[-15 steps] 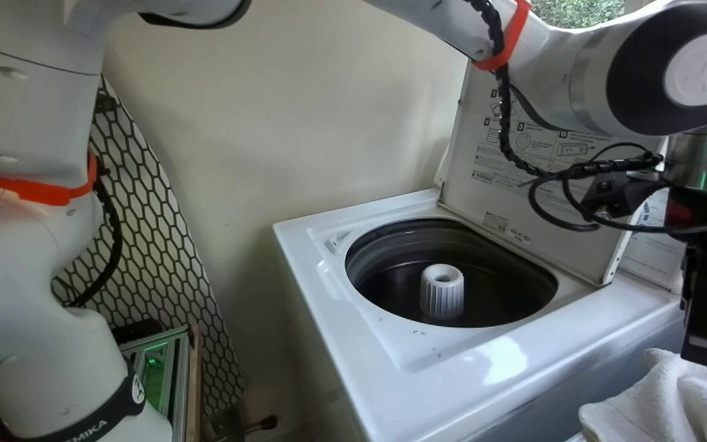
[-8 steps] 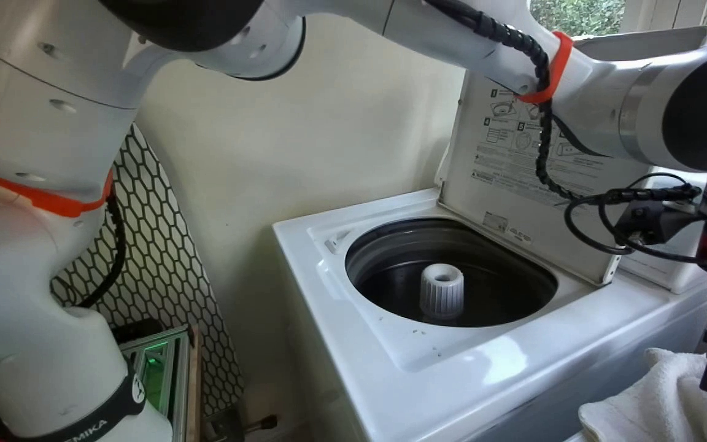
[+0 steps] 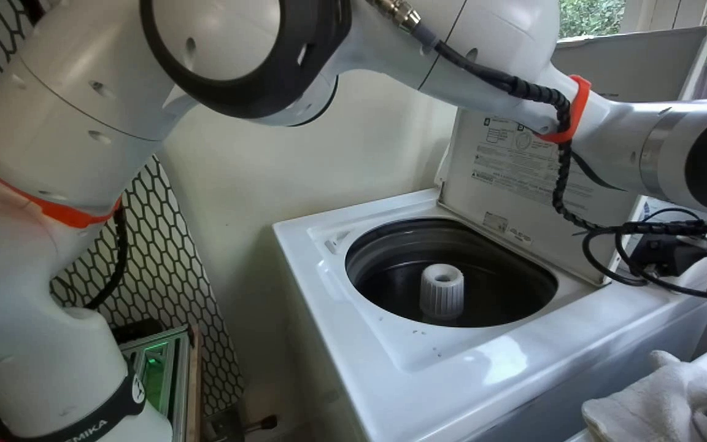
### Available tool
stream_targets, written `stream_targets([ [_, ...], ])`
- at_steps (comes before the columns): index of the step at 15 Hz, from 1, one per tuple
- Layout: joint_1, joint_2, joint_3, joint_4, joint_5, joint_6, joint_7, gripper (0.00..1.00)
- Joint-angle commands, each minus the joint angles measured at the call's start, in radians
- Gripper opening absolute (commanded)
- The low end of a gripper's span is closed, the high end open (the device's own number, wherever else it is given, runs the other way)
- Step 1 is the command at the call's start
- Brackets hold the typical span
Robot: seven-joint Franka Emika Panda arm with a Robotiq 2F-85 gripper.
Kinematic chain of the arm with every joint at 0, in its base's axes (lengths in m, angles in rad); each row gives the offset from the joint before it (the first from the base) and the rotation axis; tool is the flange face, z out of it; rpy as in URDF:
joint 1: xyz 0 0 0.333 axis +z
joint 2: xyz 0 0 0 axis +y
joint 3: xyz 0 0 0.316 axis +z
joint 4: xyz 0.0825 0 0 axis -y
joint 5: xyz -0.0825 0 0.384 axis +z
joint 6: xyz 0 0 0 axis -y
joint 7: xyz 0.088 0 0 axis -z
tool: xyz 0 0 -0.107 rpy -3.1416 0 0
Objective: Put the small white towel and the big white cloth into the washing machine
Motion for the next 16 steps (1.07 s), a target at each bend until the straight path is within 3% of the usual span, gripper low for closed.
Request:
stream_targets([
  [1,-0.009,0.056,-0.002,0.084,0.009,-0.029,0.021,0.33],
  [5,0.009,0.011,-0.017,0.059,-0.018,-0.083,0.037,0.02],
  [6,0.012,-0.017,-0.016,0.037,-0.021,-0.103,0.022,0.0],
  [10,0.04,-0.168,-0.013,-0.092,-0.056,-0.142,-0.053,0.02],
  [13,0.081,-0.316,0.009,-0.227,-0.091,-0.057,-0.182,0.02],
  [16,0.123,-0.436,0.042,-0.32,-0.107,-0.048,-0.283,0.02],
])
